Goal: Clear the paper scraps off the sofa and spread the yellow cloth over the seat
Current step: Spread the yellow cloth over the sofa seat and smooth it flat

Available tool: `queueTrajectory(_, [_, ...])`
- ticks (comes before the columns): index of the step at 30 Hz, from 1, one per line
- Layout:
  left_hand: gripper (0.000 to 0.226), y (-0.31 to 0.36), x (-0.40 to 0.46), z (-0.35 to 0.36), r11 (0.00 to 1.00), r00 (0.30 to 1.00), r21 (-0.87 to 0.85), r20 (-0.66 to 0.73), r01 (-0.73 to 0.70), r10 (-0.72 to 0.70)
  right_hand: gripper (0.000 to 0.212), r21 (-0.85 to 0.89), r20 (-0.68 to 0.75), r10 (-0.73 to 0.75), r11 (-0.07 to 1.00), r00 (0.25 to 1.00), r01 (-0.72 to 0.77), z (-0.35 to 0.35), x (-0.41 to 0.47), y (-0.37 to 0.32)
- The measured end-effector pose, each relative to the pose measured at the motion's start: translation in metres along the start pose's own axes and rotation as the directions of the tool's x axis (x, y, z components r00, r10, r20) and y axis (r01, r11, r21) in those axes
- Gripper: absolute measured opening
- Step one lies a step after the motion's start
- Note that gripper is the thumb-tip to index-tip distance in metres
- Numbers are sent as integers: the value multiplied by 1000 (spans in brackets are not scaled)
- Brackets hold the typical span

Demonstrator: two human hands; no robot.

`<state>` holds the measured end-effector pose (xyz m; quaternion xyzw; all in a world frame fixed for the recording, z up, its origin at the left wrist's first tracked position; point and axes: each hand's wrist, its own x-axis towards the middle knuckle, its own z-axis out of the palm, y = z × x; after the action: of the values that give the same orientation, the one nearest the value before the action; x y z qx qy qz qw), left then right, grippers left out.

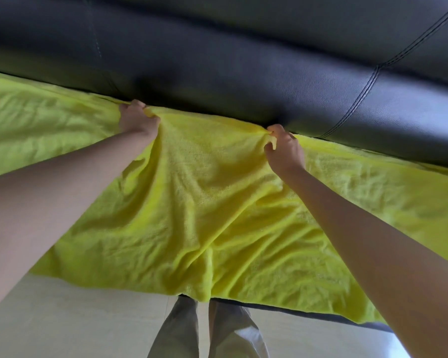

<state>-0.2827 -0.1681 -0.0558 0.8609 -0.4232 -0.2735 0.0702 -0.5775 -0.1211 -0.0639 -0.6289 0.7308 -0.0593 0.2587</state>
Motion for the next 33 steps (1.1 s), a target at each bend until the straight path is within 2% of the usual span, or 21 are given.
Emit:
queueTrajectory(3, [38, 5, 8, 6, 987, 995, -141, -62, 73, -82, 54, -20, 98, 2, 1000, 995, 0, 10, -1, 3])
queueTrajectory(7, [45, 6, 1, 14, 952, 994, -304, -112, -34, 0, 63, -88, 210, -23, 995, 978, 43, 22, -7, 5])
queueTrajectory(9, [53, 0, -9, 18, 965, 990, -233, -93, -123, 104, 68, -179, 209, -49, 980, 977, 88, 26, -14, 5])
queueTrajectory(12, [55, -16, -17, 23, 964, 944, -14, -206, -266, 257, 60, -303, 23, -147, 942, 989, 147, 29, -26, 3])
queueTrajectory(14, [50, -24, -18, 21, 968, 914, 114, -320, -222, 247, 48, -320, -105, -180, 937, 978, 139, 32, -32, 1])
queueTrajectory(15, [48, -27, -16, 19, 978, 919, 132, -341, -164, 200, 45, -312, -116, -179, 940, 977, 135, 33, -33, -1])
queueTrajectory(16, [45, -32, -11, 15, 985, 935, 137, -326, -102, 142, 44, -298, -97, -167, 945, 981, 132, 36, -34, -2])
queueTrajectory(18, [41, -44, 2, 8, 983, 976, 181, -204, -41, 78, 49, -273, -32, -121, 956, 992, 108, 42, -35, -2])
queueTrajectory(20, [43, -58, 16, -1, 957, 989, 267, -61, -111, 132, 52, -265, -6, -76, 962, 997, 72, 46, -35, -6])
queueTrajectory(23, [48, -69, 30, -9, 916, 969, 319, 49, -244, 241, 54, -252, -6, -103, 963, 995, 98, 48, -35, -23])
queueTrajectory(25, [48, -74, 37, -11, 895, 960, 350, 119, -278, 252, 58, -225, 66, -134, 963, 989, 146, 52, -34, -37])
queueTrajectory(27, [50, -80, 45, -11, 872, 955, 398, 192, -287, 226, 62, -201, 170, -99, 970, 980, 133, 61, -33, -48])
queueTrajectory(30, [55, -87, 65, -12, 857, 950, 438, 263, -271, 166, 72, -206, 298, 28, 978, 954, 35, 72, -30, -49])
queueTrajectory(33, [58, -92, 89, -17, 864, 964, 464, 251, -195, 83, 76, -222, 328, 75, 975, 942, -1, 77, -26, -45])
